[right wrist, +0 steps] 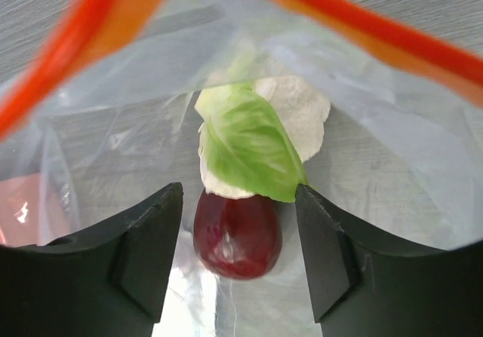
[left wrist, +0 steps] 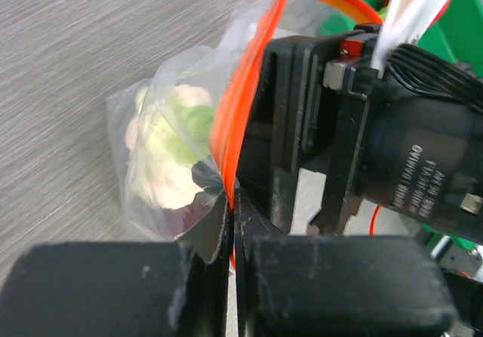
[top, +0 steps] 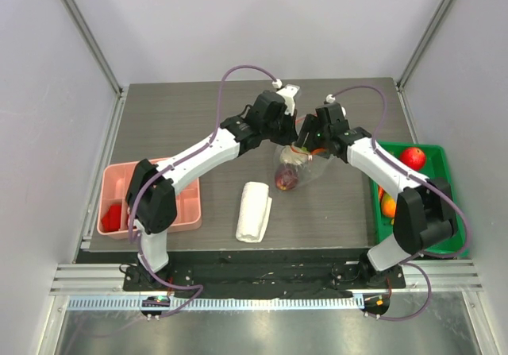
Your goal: Open the zip-top bag and remove the fake food
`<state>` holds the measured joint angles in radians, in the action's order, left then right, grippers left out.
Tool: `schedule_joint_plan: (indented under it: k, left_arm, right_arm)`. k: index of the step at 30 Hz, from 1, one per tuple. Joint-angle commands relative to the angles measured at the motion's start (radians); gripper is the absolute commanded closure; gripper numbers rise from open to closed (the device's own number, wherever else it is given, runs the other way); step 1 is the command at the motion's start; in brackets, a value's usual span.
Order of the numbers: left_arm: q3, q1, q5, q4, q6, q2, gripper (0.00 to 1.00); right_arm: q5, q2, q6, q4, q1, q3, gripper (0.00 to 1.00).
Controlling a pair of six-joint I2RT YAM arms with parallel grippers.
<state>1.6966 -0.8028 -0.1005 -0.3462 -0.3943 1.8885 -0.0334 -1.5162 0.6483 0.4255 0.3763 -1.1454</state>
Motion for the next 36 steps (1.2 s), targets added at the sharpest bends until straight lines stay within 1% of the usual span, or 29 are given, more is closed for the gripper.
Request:
schedule_joint_plan:
  k: [1,4,6,7,12,13,15,16,18,19,20,21,22,24,25,27,32,36]
  left_arm:
    - [-0.011,-0.006,0.01,0.058,-0.018,-0.046,1.0]
    - [-0.02,-0.007,0.016,0.065,-0.017,-0.049,1.0]
    - [-0.028,-0.004,0.019,0.067,-0.014,-0.048,1.0]
    - [-0.029,-0.003,0.019,0.067,-0.011,-0.046,1.0]
    - [-0.049,0.002,0.018,0.072,-0.012,-0.049,1.0]
    - [-0.06,0.005,0.018,0.078,-0.012,-0.051,1.0]
    - [-0.063,0.008,0.016,0.079,-0.014,-0.051,1.0]
    - [-0.067,0.011,0.019,0.079,-0.014,-0.051,1.0]
    - [-0.078,0.016,0.022,0.088,-0.018,-0.054,1.0]
    - [-0.086,0.019,0.019,0.093,-0.021,-0.055,1.0]
    - [-0.087,0.019,0.021,0.093,-0.021,-0.054,1.0]
    - [-0.087,0.022,0.021,0.093,-0.023,-0.051,1.0]
    - [-0.087,0.024,0.025,0.095,-0.023,-0.049,1.0]
    - [-0.091,0.025,0.031,0.099,-0.026,-0.04,1.0]
    - [-0.089,0.027,0.031,0.099,-0.028,-0.04,1.0]
    - [-0.087,0.027,0.031,0.105,-0.031,-0.032,1.0]
    - [-0.069,0.027,0.005,0.11,-0.04,-0.019,1.0]
    - [-0.078,0.027,-0.005,0.107,-0.031,-0.023,1.0]
  right_arm:
    - [0.053,-0.068,0.043,-0.116,0.004,-0.004,0.3]
    - [0.052,-0.096,0.063,-0.152,0.006,0.004,0.24]
    - [0.038,-0.12,0.074,-0.162,0.006,0.006,0.18]
    - [-0.002,-0.133,0.076,-0.162,0.003,0.0,0.15]
    - [0.0,-0.203,0.082,-0.159,0.004,-0.008,0.16]
    - [0.006,-0.206,0.085,-0.171,0.003,0.001,0.22]
    - [0.006,-0.199,0.08,-0.18,0.001,0.015,0.3]
    - [0.0,-0.191,0.076,-0.194,0.004,0.021,0.41]
    - [-0.022,-0.156,0.064,-0.2,0.004,0.035,0.55]
    - [-0.04,-0.136,0.05,-0.205,0.004,0.039,0.69]
    - [-0.045,-0.121,0.042,-0.208,0.006,0.045,0.74]
    - [-0.049,-0.084,0.031,-0.206,0.006,0.047,0.83]
    - [-0.051,-0.066,0.016,-0.194,0.004,0.047,0.87]
    - [-0.056,-0.027,0.002,-0.17,0.009,0.036,0.93]
    - [-0.05,0.011,-0.013,-0.141,0.01,0.033,0.98]
    - [-0.057,0.048,-0.021,-0.114,0.021,0.026,0.99]
    - [-0.013,0.119,-0.052,-0.002,0.023,0.003,0.99]
    - [-0.082,0.174,-0.049,0.103,0.015,-0.057,0.99]
